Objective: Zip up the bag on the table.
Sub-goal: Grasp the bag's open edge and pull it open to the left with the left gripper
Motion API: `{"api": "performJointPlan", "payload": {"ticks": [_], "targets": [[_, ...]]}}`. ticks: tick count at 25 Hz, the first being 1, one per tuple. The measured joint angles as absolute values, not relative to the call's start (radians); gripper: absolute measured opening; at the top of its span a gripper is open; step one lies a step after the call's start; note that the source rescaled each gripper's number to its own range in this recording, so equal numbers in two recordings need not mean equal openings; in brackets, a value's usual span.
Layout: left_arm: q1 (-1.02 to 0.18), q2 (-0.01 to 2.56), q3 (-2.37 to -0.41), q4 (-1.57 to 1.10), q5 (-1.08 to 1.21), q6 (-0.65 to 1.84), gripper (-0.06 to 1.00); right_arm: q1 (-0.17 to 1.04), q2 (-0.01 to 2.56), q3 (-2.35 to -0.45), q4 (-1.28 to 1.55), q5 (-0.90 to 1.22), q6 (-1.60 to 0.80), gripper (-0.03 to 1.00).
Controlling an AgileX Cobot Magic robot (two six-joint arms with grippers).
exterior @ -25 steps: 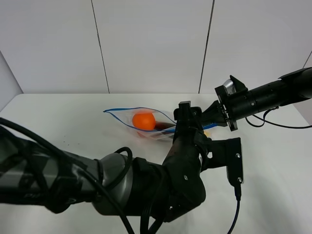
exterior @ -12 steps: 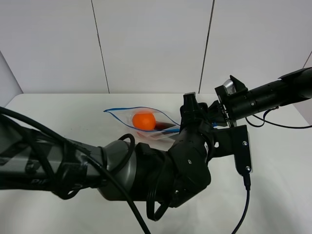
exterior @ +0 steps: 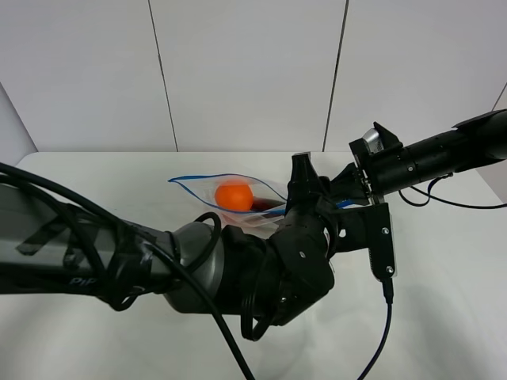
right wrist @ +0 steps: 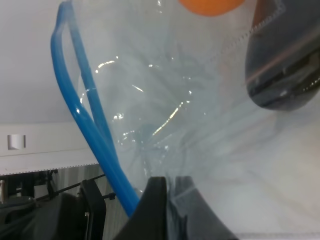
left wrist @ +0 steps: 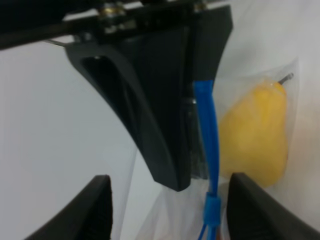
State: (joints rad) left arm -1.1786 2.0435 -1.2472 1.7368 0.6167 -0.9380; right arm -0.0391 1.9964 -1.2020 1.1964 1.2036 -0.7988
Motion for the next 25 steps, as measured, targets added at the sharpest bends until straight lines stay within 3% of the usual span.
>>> {"api": "performJointPlan", "payload": {"ticks": [7, 18, 25], "targets": [[-1.179, 2.044, -1.247, 1.737, 0.617, -0.934, 0.49, -0.039, 1.996, -1.202, 1.196, 1.204, -0.799, 0.0], [-1.179, 2.044, -1.247, 1.736, 0.564, -0.925, 0.11, -0.039, 1.996, -1.202, 1.199, 1.204, -0.799, 0.0], [-1.179, 2.044, -1.247, 1.736, 0.553, -0.878, 0.0, -0.039, 1.996, -1.202, 1.2, 1.204, -0.798, 0.0]]}}
